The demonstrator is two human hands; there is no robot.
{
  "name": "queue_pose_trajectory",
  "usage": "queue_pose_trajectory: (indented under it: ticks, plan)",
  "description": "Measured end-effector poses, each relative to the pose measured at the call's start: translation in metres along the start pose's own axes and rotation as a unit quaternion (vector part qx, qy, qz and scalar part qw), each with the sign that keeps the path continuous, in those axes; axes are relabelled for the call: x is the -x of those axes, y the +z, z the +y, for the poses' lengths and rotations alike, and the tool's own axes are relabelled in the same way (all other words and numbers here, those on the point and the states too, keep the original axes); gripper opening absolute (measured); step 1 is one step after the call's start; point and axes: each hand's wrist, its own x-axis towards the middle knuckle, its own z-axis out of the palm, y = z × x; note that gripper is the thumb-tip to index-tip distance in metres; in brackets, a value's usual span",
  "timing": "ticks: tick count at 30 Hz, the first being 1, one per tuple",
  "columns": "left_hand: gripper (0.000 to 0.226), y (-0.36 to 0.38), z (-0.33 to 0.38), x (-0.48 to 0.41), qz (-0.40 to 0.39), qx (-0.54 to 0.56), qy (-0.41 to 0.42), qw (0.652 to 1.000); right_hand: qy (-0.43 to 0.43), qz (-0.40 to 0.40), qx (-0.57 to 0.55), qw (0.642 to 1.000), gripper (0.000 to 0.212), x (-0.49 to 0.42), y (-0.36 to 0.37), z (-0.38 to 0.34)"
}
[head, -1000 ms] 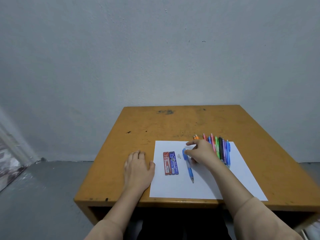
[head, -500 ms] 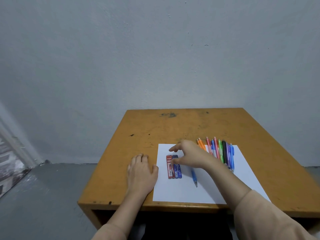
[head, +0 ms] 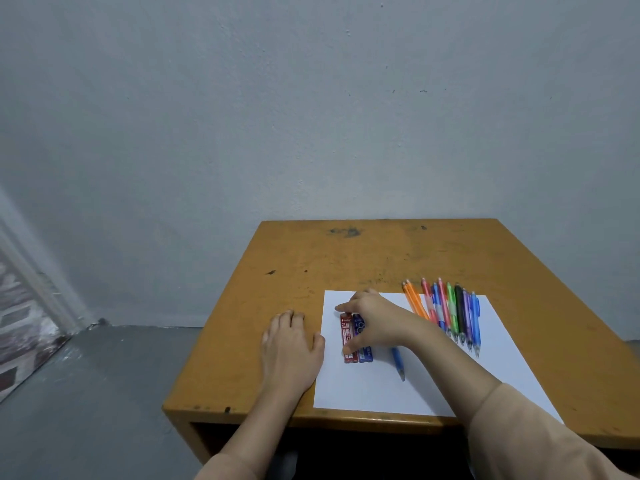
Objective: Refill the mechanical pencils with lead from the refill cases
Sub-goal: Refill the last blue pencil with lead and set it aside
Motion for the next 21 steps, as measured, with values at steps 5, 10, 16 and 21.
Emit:
queue_pose_trajectory:
  ticks: [5, 10, 16, 21]
  plan:
    - [0.050, 0.001, -0.001, 0.000, 0.009, -0.003, 0.006, 1.000, -0.012, 0.044, -0.072, 0.996, 0.086, 0.004, -0.003, -0.007]
    - [0.046, 0.001, -0.001, 0.001, 0.039, -0.003, 0.024, 0.999, 0.012, 0.115, -0.176, 0.978, 0.054, 0.009, -0.001, -0.015]
    - [0.035, 0.003, -0.003, 0.002, 0.095, 0.023, 0.062, 0.993, 0.028, 0.156, -0.315, 0.936, 0.022, 0.020, -0.006, -0.018]
    - [0.038, -0.001, -0.001, 0.007, 0.165, 0.065, 0.118, 0.977, 0.052, 0.249, -0.366, 0.895, 0.023, 0.028, -0.006, -0.020]
